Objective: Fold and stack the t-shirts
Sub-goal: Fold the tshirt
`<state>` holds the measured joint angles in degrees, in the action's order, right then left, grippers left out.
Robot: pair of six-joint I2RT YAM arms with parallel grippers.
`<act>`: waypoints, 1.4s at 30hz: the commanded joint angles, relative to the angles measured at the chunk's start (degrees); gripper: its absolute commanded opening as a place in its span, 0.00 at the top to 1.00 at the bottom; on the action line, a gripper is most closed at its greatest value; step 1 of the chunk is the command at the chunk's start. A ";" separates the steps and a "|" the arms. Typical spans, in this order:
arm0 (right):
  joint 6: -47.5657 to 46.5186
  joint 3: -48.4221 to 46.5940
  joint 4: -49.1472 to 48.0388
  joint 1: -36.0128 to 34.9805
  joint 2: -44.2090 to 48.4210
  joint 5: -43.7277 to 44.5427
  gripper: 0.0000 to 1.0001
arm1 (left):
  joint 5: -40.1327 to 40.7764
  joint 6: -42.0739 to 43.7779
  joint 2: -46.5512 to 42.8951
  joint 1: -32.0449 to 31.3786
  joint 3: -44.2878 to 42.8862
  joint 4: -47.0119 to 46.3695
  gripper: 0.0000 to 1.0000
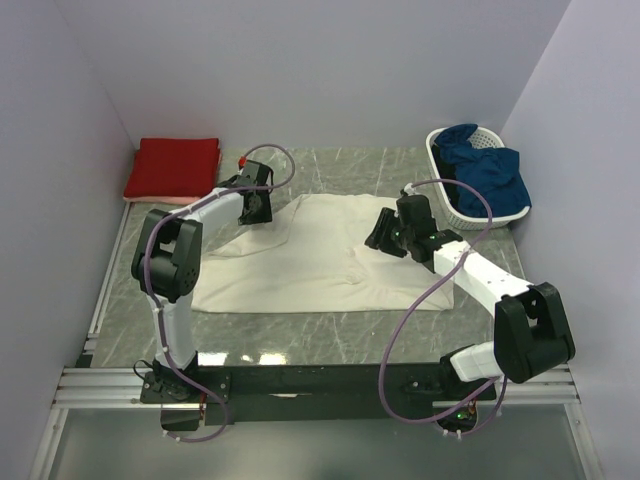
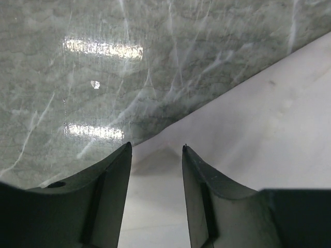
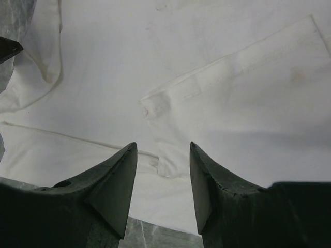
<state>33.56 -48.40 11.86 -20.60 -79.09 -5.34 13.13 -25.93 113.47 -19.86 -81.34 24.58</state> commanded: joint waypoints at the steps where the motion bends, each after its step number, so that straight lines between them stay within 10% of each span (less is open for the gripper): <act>1: -0.60 0.33 -0.78 0.56 2.45 1.04 0.48 | -0.29 1.24 0.09 -0.01 -1.63 0.38 0.51; 29: -0.43 1.38 -0.96 1.53 3.85 0.51 0.48 | -3.37 1.32 -3.17 -0.01 0.04 0.12 0.96; 35: -0.34 1.56 -1.05 1.70 4.12 0.33 0.48 | -1.44 1.32 -2.38 -0.09 -1.80 0.91 0.63; 42: -0.25 2.00 -1.31 1.88 4.03 0.25 0.48 | -0.91 1.94 0.52 -0.09 -4.18 2.23 0.58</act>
<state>33.56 -47.18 11.79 -19.33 -77.25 -5.43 11.16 -24.67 113.84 -19.86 -82.56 26.41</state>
